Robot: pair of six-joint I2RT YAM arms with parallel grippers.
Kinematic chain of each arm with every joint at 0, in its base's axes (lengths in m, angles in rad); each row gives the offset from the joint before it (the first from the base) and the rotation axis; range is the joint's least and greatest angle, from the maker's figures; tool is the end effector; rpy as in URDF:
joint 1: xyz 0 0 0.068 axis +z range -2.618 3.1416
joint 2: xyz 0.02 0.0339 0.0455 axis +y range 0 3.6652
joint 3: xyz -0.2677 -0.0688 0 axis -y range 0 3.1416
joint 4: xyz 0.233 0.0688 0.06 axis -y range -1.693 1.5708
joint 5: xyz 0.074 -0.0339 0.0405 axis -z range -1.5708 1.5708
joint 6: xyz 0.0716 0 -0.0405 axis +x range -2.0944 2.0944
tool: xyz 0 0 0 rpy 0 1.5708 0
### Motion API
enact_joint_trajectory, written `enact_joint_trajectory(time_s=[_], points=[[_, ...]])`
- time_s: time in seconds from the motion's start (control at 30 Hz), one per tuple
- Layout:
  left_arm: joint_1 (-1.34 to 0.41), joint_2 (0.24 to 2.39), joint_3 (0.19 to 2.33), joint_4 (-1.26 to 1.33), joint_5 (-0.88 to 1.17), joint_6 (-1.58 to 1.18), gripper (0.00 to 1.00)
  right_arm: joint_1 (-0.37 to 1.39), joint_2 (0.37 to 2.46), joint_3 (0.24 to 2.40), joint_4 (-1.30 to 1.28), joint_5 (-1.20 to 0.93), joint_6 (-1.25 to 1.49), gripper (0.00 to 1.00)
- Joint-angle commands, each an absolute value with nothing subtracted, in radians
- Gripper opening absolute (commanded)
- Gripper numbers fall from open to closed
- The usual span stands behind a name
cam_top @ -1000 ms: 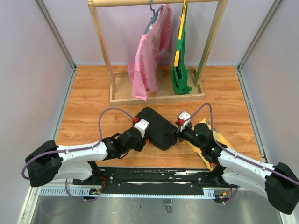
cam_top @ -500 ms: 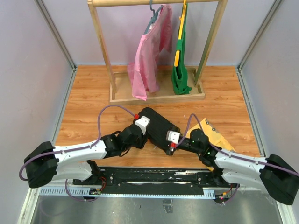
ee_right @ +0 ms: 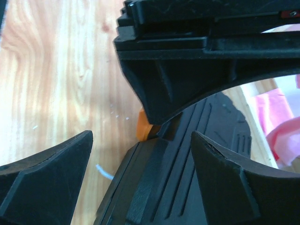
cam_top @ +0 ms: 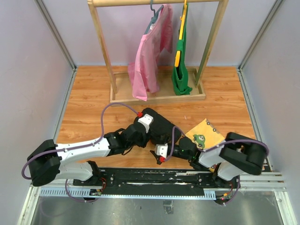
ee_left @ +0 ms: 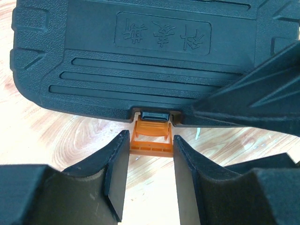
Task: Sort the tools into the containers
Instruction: Close the storage box at the center of the board.
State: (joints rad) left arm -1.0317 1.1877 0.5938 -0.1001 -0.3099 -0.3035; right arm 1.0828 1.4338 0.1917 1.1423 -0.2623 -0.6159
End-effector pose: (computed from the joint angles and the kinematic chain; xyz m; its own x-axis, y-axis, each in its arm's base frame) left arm 0.1501 -0.2084 0.1902 -0.5216 0.3176 -0.7919 0.5670 0.8226 -0.0436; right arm 0.1045 0.2365 0.1633 0.5246 -0.2018 -0.8271 -0.8220 0.1328 -0.5537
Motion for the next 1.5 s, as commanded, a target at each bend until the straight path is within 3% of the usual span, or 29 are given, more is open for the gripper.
enact_joint_trajectory(time_s=[0.0,0.57,0.73,1.1,1.47], points=[[-1.041,1.200,0.648,-0.066,-0.291,-0.333,0.43,1.098,1.610,0.186,1.564,-0.129,-0.644,0.87],[-1.041,1.247,0.670,-0.060,-0.276,-0.334,0.43,1.103,1.745,0.295,1.574,0.015,-0.634,0.83],[-1.041,1.231,0.662,-0.054,-0.278,-0.337,0.47,1.103,1.748,0.289,1.574,0.027,-0.624,0.81],[-1.040,1.176,0.644,-0.050,-0.300,-0.349,0.70,1.103,1.756,0.292,1.574,0.112,-0.606,0.80],[-1.039,1.002,0.529,-0.063,-0.415,-0.482,0.74,1.102,1.705,0.258,1.572,0.104,-0.522,0.81]])
